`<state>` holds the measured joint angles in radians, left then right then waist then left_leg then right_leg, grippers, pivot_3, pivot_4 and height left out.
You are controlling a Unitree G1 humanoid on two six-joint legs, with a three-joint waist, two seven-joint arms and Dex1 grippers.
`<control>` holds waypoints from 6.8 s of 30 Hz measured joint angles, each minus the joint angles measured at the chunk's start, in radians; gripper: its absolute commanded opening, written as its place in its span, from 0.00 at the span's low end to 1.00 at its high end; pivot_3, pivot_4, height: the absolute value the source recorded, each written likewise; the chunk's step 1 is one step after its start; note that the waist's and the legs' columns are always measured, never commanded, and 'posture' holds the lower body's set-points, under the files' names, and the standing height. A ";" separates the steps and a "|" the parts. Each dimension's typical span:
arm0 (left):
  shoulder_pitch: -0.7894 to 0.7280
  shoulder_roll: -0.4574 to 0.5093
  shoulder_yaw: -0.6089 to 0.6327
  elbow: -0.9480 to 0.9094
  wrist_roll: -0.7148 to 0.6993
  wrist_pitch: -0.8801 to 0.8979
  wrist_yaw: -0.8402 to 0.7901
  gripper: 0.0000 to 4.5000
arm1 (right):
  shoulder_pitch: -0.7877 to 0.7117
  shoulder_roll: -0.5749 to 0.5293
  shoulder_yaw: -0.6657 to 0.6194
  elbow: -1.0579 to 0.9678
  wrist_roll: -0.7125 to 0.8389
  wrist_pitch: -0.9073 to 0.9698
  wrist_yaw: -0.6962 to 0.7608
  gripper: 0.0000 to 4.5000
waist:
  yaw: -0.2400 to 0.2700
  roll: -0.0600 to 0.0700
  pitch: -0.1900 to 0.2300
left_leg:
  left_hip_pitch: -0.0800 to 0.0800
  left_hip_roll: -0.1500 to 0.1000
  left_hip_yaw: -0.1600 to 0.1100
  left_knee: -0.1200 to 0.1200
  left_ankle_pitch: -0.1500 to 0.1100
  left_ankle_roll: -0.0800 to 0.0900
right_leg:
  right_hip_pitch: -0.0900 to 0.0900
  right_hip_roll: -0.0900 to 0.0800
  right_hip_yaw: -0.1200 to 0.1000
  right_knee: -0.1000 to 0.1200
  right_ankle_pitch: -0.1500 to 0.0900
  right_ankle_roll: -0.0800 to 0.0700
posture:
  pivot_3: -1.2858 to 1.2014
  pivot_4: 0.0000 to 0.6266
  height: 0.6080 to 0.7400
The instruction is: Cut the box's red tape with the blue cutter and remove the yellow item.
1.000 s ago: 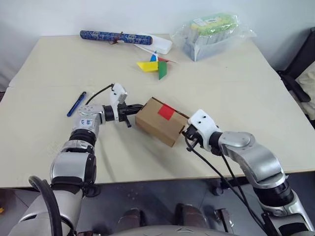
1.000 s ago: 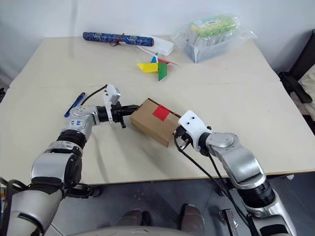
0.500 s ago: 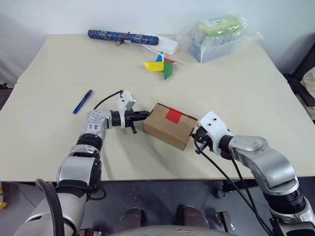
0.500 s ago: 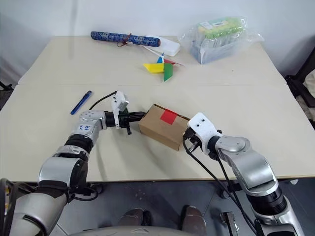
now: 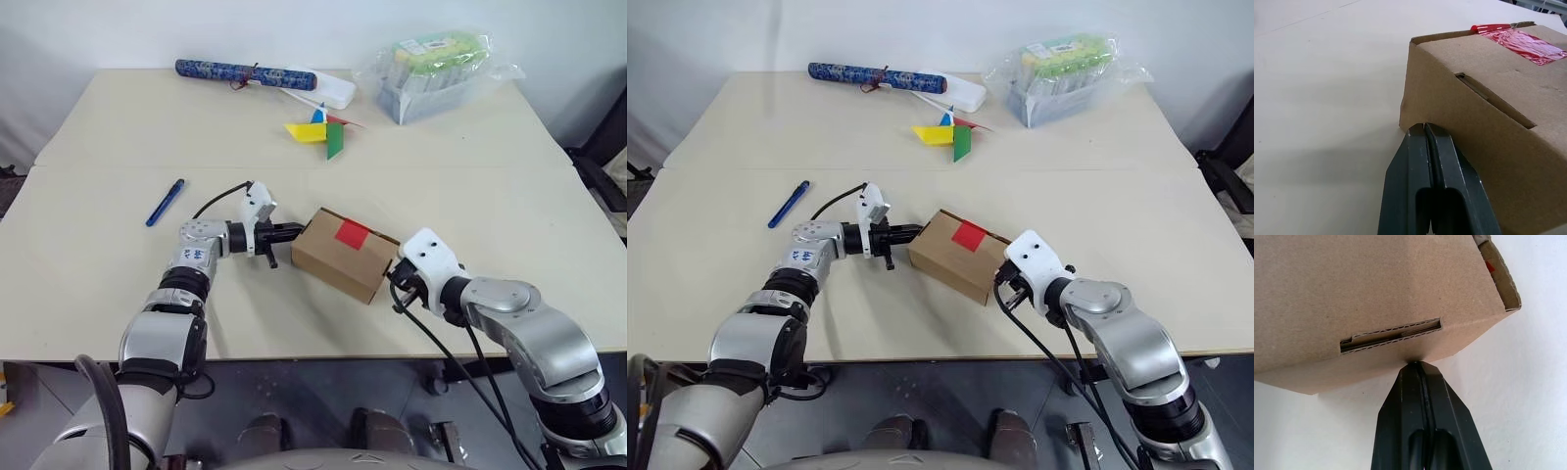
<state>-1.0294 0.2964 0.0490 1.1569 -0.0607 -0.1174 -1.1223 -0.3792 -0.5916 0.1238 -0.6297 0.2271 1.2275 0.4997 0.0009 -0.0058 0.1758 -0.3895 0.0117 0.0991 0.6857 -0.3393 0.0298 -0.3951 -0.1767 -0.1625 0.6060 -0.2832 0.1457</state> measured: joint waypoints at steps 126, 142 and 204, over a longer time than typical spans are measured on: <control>0.019 0.448 0.103 -0.046 0.024 0.537 0.587 0.09 | -0.238 -0.303 -0.141 0.401 0.266 -0.504 0.512 1.00 | -0.025 -0.004 0.002 | 0.002 0.001 0.002 0.005 0.000 0.000 | 0.001 -0.001 0.003 0.005 0.000 0.000 | 0.52 0.24 1.00; 0.355 0.610 -0.016 -0.552 -0.003 0.538 0.172 0.09 | -0.253 -0.326 -0.174 0.396 0.302 -0.475 0.522 1.00 | -0.028 -0.004 0.002 | 0.002 0.002 0.001 0.004 0.000 0.000 | 0.000 -0.001 0.004 0.005 0.000 0.000 | 0.52 0.24 1.00; 0.937 0.696 -0.065 -1.442 -0.055 0.279 0.011 0.09 | -0.289 0.098 0.646 0.325 -0.274 -0.793 0.400 0.01 | -0.006 -0.001 0.004 | 0.002 0.002 -0.004 0.004 -0.001 0.000 | -0.002 0.000 0.004 0.006 -0.001 -0.001 | 0.52 0.24 1.00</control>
<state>-0.0921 0.9924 -0.0160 -0.2846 -0.1152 0.1619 -1.1113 -0.6678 -0.4932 0.7703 -0.3049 -0.0471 0.4342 0.8998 -0.0049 -0.0065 0.1795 -0.3873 0.0138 0.0949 0.6900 -0.3400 0.0299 -0.3972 -0.1772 -0.1582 0.6115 -0.2839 0.1445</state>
